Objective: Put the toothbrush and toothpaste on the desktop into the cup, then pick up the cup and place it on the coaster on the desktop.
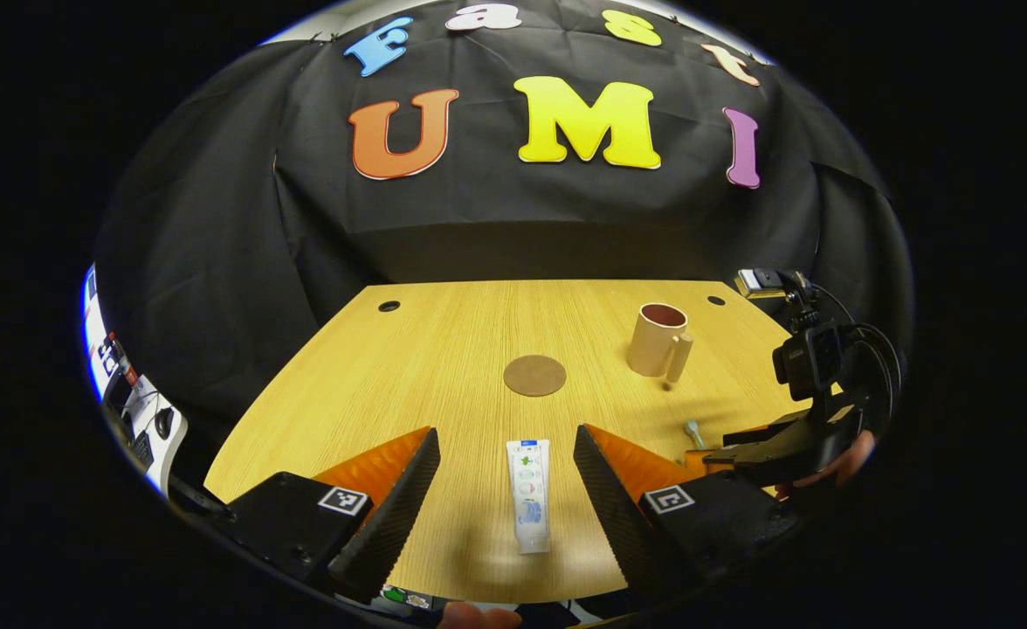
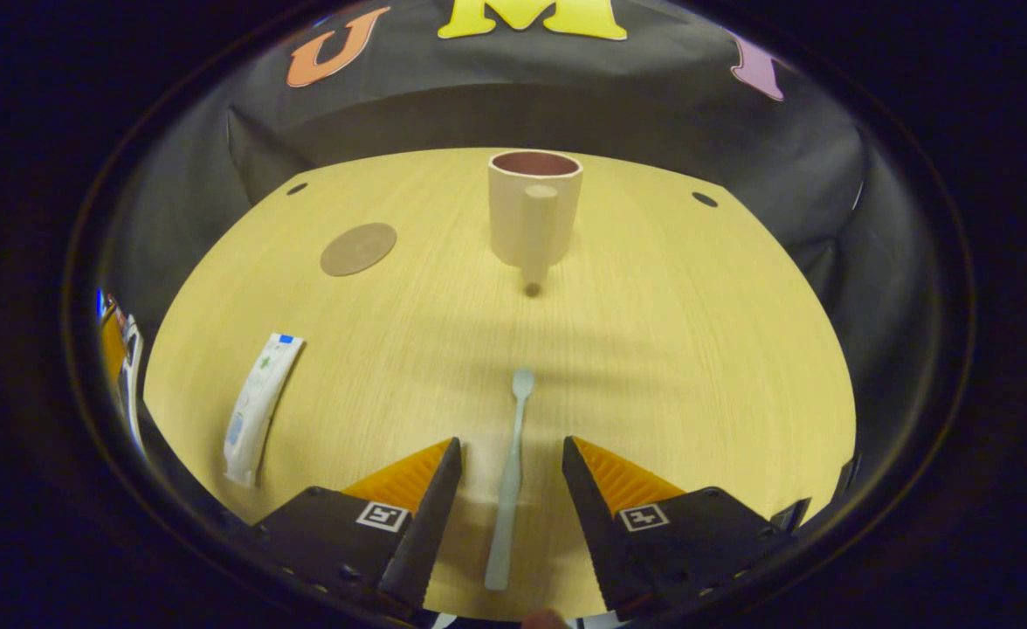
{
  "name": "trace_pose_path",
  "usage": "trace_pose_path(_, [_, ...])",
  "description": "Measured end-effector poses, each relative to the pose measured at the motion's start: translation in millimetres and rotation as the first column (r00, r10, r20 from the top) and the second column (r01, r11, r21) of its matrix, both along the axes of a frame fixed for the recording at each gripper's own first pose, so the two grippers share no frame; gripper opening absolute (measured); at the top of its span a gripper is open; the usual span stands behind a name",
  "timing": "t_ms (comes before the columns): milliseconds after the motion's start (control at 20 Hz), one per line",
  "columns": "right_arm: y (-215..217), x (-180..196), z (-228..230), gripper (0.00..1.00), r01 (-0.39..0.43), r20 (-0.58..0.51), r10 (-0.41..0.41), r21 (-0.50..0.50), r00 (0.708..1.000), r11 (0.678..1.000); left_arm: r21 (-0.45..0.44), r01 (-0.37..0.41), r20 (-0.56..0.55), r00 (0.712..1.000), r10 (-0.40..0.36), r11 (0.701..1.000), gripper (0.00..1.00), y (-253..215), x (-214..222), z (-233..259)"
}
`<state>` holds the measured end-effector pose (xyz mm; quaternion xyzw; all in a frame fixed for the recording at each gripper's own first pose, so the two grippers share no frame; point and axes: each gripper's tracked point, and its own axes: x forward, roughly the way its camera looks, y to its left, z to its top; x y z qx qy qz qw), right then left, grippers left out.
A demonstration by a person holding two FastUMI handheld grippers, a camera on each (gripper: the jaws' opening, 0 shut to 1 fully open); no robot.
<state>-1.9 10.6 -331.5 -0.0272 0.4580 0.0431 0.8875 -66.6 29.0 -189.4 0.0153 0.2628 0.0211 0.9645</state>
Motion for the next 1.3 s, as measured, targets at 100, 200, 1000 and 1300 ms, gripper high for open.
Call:
trace_pose_path(100, [-0.6,2.0,-2.3,0.61,0.006,-0.004,-0.006,-0.005,1.0,1.0,0.003,0.001,-0.004,1.0,-0.001,1.0,0.99,-0.1,0.3,0.5])
trace_pose_path(200, [-2.7,3.7,-8.3,0.53,0.019,-0.014,-0.019,-0.012,1.0,1.0,0.001,0.003,-0.011,1.0,-0.003,1.0,0.99,-3.2,-0.8,-2.1])
trace_pose_path(1000, [-5.5,6.5,3.1,0.0,0.056,0.002,-0.056,0.032,0.998,0.998,-0.045,0.037,-0.181,0.982,-0.045,0.998,0.99,-21.6,-22.4,-80.1])
trace_pose_path(1300, [-12.0,8.4,17.2,0.0,0.066,0.024,-0.067,0.047,0.997,0.997,-0.03,0.036,-0.238,0.97,-0.043,0.999,0.99,-24.3,-26.5,-119.4])
